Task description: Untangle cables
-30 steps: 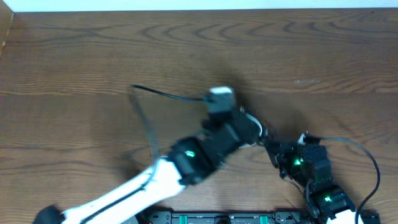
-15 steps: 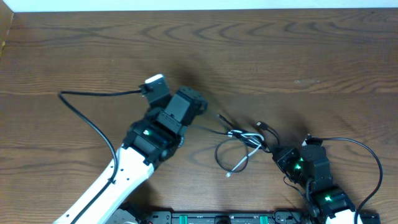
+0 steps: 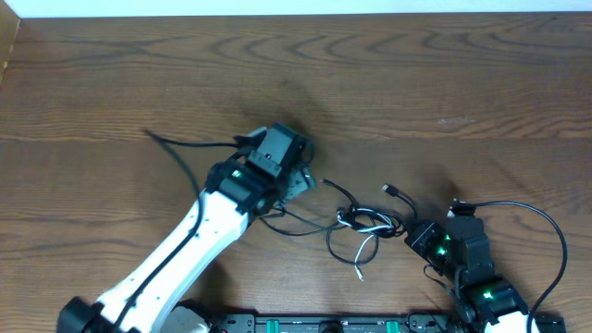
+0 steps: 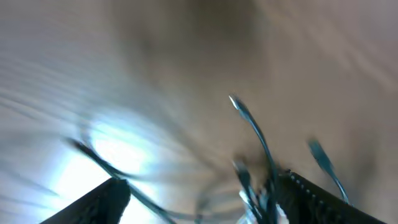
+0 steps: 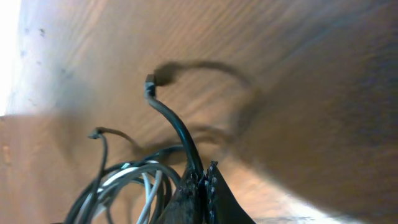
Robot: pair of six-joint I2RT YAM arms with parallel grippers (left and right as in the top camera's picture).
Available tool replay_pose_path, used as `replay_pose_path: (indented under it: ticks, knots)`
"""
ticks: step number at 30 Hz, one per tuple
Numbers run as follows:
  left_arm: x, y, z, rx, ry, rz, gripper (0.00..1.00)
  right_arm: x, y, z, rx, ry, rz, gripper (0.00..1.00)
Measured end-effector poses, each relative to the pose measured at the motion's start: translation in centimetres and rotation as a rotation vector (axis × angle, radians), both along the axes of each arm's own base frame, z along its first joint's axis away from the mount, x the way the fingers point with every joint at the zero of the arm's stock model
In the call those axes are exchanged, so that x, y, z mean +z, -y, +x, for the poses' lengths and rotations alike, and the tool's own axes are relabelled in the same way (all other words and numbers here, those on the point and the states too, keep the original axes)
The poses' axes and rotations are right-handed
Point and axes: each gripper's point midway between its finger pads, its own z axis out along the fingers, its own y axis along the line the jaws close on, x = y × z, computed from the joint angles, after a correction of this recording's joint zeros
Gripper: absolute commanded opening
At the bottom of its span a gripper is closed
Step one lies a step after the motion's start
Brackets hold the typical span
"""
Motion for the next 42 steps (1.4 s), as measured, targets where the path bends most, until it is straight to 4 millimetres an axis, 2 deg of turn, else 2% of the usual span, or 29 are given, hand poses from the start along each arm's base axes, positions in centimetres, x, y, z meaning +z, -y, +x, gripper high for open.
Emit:
replay_pose_path:
  ticks: [4, 10, 14, 20, 21, 22, 24, 25, 26, 27, 28, 32, 35, 38, 42]
  knots:
    - [-1.4, 3.2, -2.4, -0.023, -0.196, -0.156, 0.86, -0.7, 0.6, -0.5, -0.005, -0.028, -0.040, 0.01]
    - [-3.4, 5.9, -4.8, 0.051, -0.429, -0.250, 0.86, -0.9, 1.0, -0.5, -0.012, -0.028, -0.061, 0.01]
    - [-4.7, 8.4, -5.9, 0.028, -0.491, -0.276, 0.86, -0.9, 1.0, -0.5, -0.012, -0.028, -0.066, 0.01]
    - [-5.4, 12.5, -6.5, -0.041, -0.495, -0.351, 0.85, -0.9, 1.1, -0.5, -0.012, -0.027, -0.070, 0.01]
    - [-5.6, 12.8, -6.6, -0.045, -0.498, -0.350, 0.80, -0.9, 1.1, -0.5, -0.012, -0.027, -0.071, 0.01]
    - [-5.8, 12.9, -6.8, -0.045, -0.505, -0.346, 0.70, -0.9, 1.1, -0.5, -0.012, -0.027, -0.071, 0.01]
    - [-6.4, 13.0, -7.2, -0.043, -0.523, -0.330, 0.44, -1.0, 1.1, -0.6, -0.013, -0.032, -0.073, 0.01]
    - [-6.6, 13.0, -7.3, -0.036, -0.529, -0.327, 0.35, -1.1, 1.2, -0.7, -0.013, -0.034, -0.074, 0.01]
    - [-7.1, 13.1, -7.5, -0.036, -0.541, -0.315, 0.22, -1.1, 1.2, -0.7, -0.014, -0.036, -0.076, 0.01]
    - [-7.4, 13.1, -7.7, -0.030, -0.550, -0.306, 0.12, -1.1, 1.3, -0.7, -0.016, -0.037, -0.079, 0.01]
    - [-8.0, 13.1, -7.8, -0.034, -0.554, -0.291, 0.08, -1.2, 1.3, -0.7, -0.019, -0.037, -0.082, 0.01]
    - [-9.0, 13.0, -8.0, -0.040, -0.542, -0.250, 0.08, -1.2, 1.4, -0.8, -0.019, -0.040, -0.086, 0.01]
    - [-9.1, 13.0, -7.4, -0.069, -0.499, -0.246, 0.08, -1.3, 1.4, -0.8, -0.020, -0.043, -0.088, 0.01]
    - [-8.9, 12.9, -5.5, -0.131, -0.414, -0.265, 0.08, -1.4, 1.5, -0.9, -0.021, -0.047, -0.090, 0.01]
    - [-8.6, 11.8, -2.9, -0.207, -0.319, -0.277, 0.08, -1.7, 1.3, -1.4, -0.006, -0.073, -0.083, 0.01]
